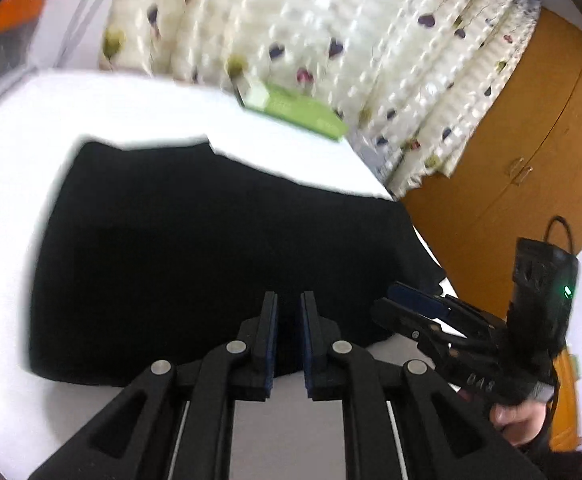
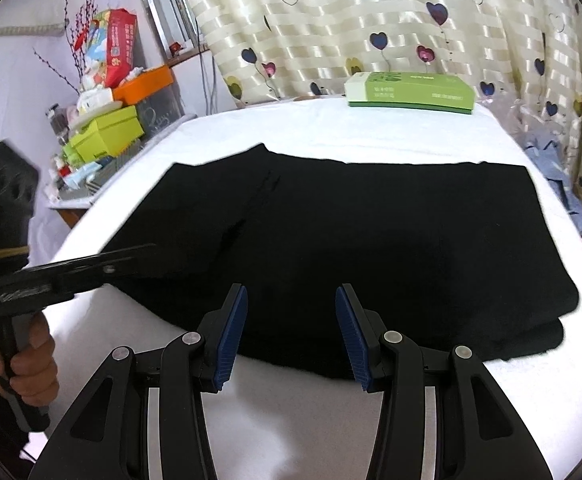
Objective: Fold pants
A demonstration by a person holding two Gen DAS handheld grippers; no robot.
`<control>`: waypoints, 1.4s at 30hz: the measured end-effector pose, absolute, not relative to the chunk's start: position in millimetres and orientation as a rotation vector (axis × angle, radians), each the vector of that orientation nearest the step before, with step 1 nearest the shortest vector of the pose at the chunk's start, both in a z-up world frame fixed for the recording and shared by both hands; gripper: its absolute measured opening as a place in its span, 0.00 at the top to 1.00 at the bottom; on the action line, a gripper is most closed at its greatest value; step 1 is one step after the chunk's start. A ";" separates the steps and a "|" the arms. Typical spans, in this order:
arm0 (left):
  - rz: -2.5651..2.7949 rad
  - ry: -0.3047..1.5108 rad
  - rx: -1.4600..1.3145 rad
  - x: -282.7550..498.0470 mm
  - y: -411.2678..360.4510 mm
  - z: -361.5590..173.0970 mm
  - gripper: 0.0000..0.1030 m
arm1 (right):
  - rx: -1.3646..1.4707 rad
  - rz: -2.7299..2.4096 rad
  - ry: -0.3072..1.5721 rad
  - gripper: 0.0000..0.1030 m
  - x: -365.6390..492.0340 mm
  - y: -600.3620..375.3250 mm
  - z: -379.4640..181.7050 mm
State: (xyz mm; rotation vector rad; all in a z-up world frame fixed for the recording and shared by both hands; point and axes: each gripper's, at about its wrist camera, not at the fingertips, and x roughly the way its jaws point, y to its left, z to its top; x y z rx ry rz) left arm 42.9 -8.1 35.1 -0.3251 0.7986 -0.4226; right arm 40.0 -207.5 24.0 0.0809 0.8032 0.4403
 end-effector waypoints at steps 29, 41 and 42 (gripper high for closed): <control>-0.023 0.800 -0.222 51.3 71.0 4.5 0.84 | 0.259 0.646 0.973 0.96 146.6 -139.0 -5.2; -0.028 0.754 -0.202 65.9 73.3 31.5 0.84 | 0.314 0.550 0.944 0.79 146.3 -177.6 -0.3; -0.036 0.749 -0.195 69.5 71.3 34.3 0.84 | 0.290 0.523 0.905 0.78 142.5 -181.3 7.9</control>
